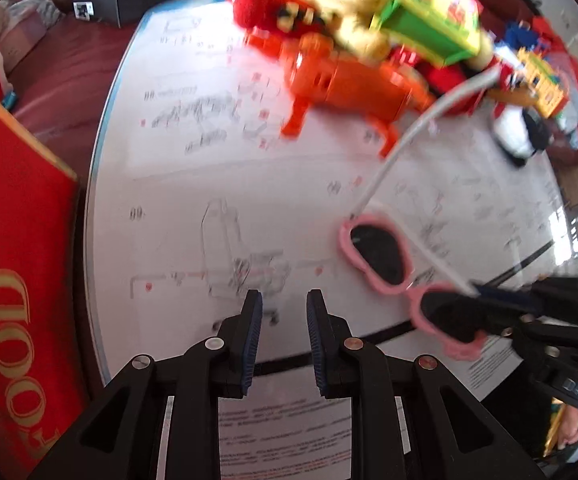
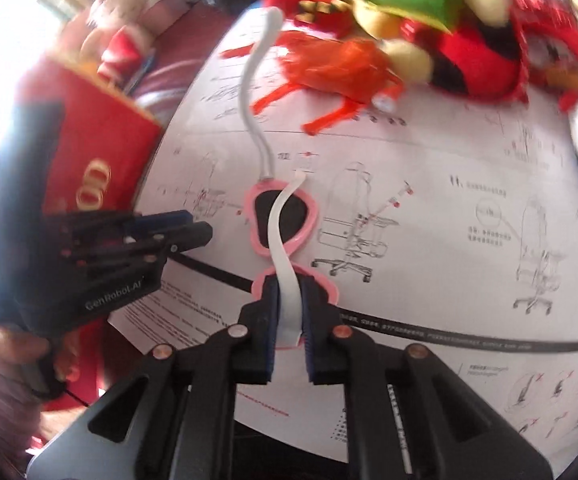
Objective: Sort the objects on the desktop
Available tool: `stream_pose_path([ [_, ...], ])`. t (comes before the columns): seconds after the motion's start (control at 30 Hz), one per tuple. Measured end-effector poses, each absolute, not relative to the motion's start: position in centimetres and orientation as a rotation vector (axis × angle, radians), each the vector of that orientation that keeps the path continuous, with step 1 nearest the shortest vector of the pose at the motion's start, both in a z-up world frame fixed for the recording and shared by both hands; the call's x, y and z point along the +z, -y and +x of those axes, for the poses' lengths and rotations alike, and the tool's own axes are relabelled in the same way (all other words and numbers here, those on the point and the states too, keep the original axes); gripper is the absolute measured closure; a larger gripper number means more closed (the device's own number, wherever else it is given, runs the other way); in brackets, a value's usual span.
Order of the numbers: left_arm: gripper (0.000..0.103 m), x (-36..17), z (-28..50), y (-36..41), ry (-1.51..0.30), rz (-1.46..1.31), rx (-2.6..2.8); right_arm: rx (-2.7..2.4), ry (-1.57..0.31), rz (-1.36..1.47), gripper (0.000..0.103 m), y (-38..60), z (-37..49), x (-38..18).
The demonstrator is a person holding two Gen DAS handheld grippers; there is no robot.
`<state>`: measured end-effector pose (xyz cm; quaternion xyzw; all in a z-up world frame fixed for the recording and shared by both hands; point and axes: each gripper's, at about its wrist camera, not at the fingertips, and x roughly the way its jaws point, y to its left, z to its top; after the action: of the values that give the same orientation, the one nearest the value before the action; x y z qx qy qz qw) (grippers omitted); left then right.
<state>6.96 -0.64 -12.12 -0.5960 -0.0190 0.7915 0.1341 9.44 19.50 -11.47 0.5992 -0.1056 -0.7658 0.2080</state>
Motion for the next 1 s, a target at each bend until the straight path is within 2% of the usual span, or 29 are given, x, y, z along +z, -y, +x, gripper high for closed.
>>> stream_pose_path([
  [0.23, 0.082, -9.5, 5.8, -3.0, -0.076, -1.568, 2.308, -2.018, 0.691, 1.718, 0.092, -25.1, 9.2, -13.7],
  [0.37, 0.082, -9.3, 5.2, -6.8, -0.195, -1.509, 2.272, -1.973, 0.793, 1.731, 0.092, -26.7, 10.2, -14.8],
  [0.63, 0.082, -9.9, 4.7, -12.9, -0.434, -1.434, 2.239, -1.968, 0.704, 1.714, 0.092, -27.1, 10.3, -14.7],
  [0.87, 0.082, -11.9, 3.5, -14.1, -0.499, -1.504, 2.251, -2.020, 0.558, 1.687, 0.092, -27.3, 9.7, -14.8],
  [0.9, 0.084, -12.2, 3.3, -13.7, -0.486, -1.525, 2.253, -2.041, 0.538, 1.682, 0.092, -27.5, 9.8, -14.7],
  [0.93, 0.097, -12.3, 3.3, -13.3, -0.476, -1.540, 2.254, -2.064, 0.518, 1.676, 0.092, -27.7, 9.9, -14.5],
  [1.0, 0.099, -12.6, 3.2, -12.5, -0.457, -1.569, 2.254, -2.110, 0.489, 1.656, 0.092, -28.3, 10.0, -14.1],
])
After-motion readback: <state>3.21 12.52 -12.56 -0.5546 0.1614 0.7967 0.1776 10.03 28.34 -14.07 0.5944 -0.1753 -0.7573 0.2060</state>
